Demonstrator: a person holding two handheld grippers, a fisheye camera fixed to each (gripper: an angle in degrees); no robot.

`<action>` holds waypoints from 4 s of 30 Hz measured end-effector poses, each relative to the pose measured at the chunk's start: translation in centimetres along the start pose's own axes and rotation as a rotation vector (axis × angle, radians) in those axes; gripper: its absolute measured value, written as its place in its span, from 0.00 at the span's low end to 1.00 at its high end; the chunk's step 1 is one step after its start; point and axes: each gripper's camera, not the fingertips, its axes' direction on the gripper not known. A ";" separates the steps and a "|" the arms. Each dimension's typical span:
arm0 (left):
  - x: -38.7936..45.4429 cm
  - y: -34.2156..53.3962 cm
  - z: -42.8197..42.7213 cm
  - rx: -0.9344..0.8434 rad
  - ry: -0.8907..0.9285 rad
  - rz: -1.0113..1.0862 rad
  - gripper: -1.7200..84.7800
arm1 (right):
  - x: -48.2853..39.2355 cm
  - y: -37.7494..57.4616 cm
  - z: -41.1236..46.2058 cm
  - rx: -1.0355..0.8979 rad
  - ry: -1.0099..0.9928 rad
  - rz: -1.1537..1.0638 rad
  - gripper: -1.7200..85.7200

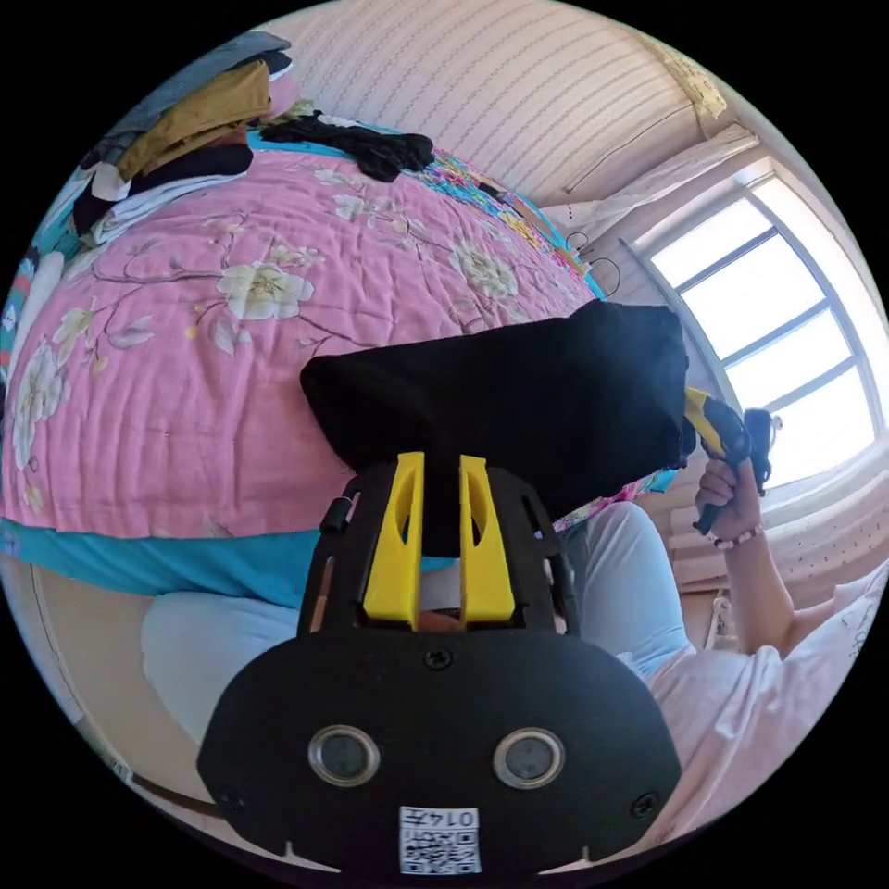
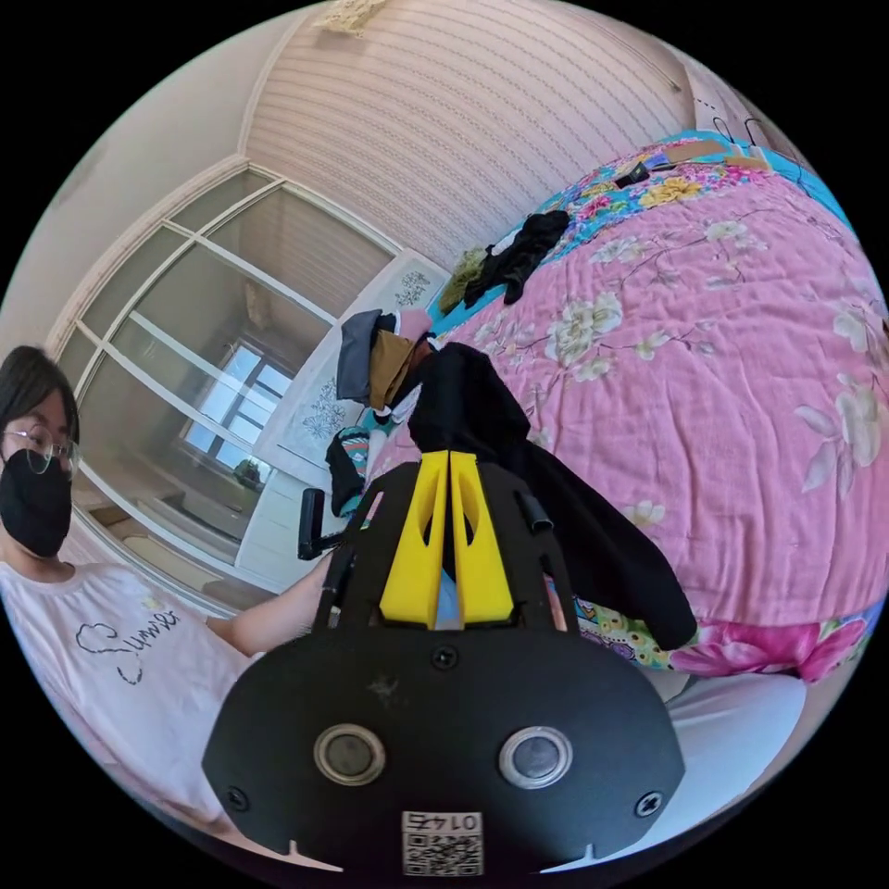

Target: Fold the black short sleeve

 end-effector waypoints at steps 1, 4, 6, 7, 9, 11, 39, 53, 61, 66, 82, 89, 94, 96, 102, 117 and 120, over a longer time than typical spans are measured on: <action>0.3 -0.3 -0.6 0.016 0.016 0.017 0.03 | 0.3 0.1 -1.2 0.028 -0.025 0.016 0.02; 0.7 -0.8 -4.2 0.107 0.128 0.033 0.01 | 0.5 0.3 -4.4 0.121 -0.097 0.037 0.02; 0.9 -1.2 -7.4 0.195 0.221 0.049 0.01 | 0.0 0.2 -6.4 0.177 -0.153 0.018 0.02; 1.3 -1.6 -9.8 0.261 0.271 0.073 0.01 | -0.6 0.1 -7.9 0.224 -0.202 -0.004 0.02; 2.1 -2.2 -13.6 0.354 0.349 0.120 0.01 | -2.0 -0.1 -10.1 0.298 -0.283 -0.058 0.02; 4.1 -2.6 -18.9 0.470 0.428 0.214 0.01 | -5.3 -0.6 -13.7 0.408 -0.382 -0.191 0.02; -8.6 -28.9 -6.4 0.250 -0.087 -0.074 0.01 | -5.8 -28.5 12.3 -0.049 0.453 -0.310 0.02; -15.6 -17.8 -7.9 0.041 -0.236 -0.042 0.10 | 5.8 -21.2 13.5 -0.168 0.344 -0.087 0.06; -16.7 -11.8 -3.1 -0.076 -0.253 -0.162 0.14 | 7.2 -2.1 11.8 -0.331 0.347 0.141 0.13; -16.0 -12.0 -4.1 -0.084 -0.200 -0.112 0.03 | 8.2 -1.9 11.4 -0.311 0.256 0.213 0.07; -6.0 -5.2 -27.3 0.488 0.434 0.287 0.01 | -0.1 -4.8 -14.9 0.118 -0.443 -0.207 0.02; -7.1 -22.7 -24.3 0.432 0.399 0.143 0.01 | 0.3 -21.5 -12.8 0.093 -0.179 -0.187 0.02; -1.9 -33.7 -28.2 0.532 0.281 0.244 0.01 | -6.0 -33.5 -16.1 0.263 -0.102 -0.350 0.02; -0.1 -35.4 -29.4 0.595 0.256 0.266 0.01 | -9.5 -35.8 -17.6 0.308 -0.032 -0.464 0.02; -0.5 -35.5 -25.1 0.531 0.218 0.211 0.01 | -8.3 -34.7 -17.4 0.298 0.008 -0.474 0.02; -14.6 -16.3 1.0 -0.083 0.099 -0.165 0.01 | 20.6 -6.6 -2.0 -0.127 -0.016 0.245 0.02; -13.9 -14.5 2.2 -0.111 0.062 -0.143 0.01 | 20.8 -3.8 -0.8 -0.209 0.031 0.265 0.02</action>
